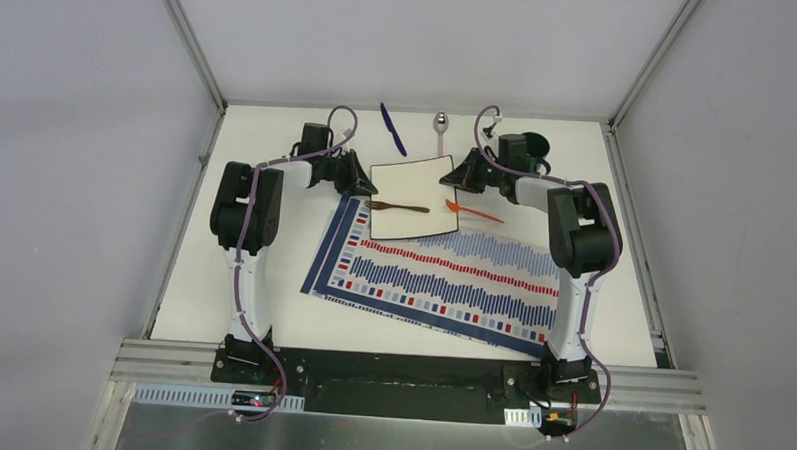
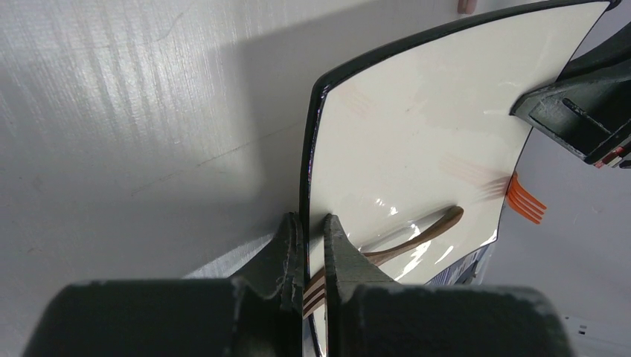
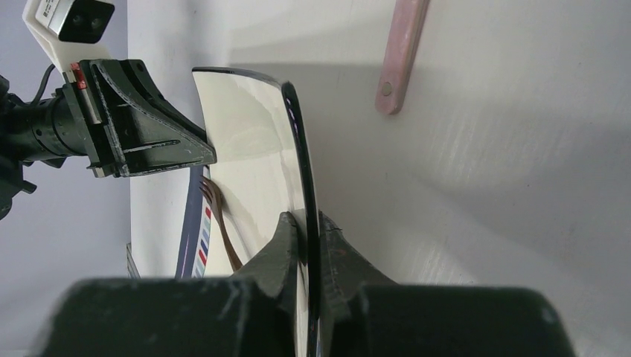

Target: Set the dinner table for one person

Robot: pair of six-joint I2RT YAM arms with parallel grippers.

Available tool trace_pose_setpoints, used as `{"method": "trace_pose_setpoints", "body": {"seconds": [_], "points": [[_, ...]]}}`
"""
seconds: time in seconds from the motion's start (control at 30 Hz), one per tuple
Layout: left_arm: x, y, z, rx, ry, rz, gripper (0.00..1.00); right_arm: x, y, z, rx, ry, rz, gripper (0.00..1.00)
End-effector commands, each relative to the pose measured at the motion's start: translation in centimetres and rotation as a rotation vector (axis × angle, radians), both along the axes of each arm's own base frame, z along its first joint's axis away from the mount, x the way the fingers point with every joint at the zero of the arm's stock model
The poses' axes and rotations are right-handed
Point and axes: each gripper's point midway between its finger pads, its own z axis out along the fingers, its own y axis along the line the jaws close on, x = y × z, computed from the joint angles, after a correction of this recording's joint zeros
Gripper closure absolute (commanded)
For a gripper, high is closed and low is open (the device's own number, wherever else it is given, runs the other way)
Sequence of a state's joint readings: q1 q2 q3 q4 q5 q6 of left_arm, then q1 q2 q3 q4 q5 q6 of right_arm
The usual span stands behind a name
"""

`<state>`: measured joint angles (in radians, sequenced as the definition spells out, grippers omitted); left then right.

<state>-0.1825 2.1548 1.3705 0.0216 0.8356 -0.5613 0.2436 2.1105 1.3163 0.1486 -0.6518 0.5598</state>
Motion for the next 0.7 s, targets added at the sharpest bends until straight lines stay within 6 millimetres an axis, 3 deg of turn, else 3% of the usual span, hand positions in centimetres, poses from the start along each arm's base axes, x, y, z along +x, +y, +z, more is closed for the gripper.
{"method": "trace_pose_setpoints", "body": {"seconds": [0.0, 0.37, 0.67], "points": [[-2.8, -7.2, 6.6, -0.086, -0.158, -0.205, 1.00, -8.4, 7.5, -1.0, 0.011, 0.066, 0.287, 1.00], [-3.5, -7.8, 7.5, -0.065, -0.168, -0.223, 1.00, -10.6, 7.8, -2.4, -0.018, 0.101, 0.320, 1.00], [-4.8, -8.2, 7.2, -0.044, -0.135, -0.245, 1.00, -13.2, 8.3, -3.5, -0.049, 0.131, 0.351, 1.00]]}}
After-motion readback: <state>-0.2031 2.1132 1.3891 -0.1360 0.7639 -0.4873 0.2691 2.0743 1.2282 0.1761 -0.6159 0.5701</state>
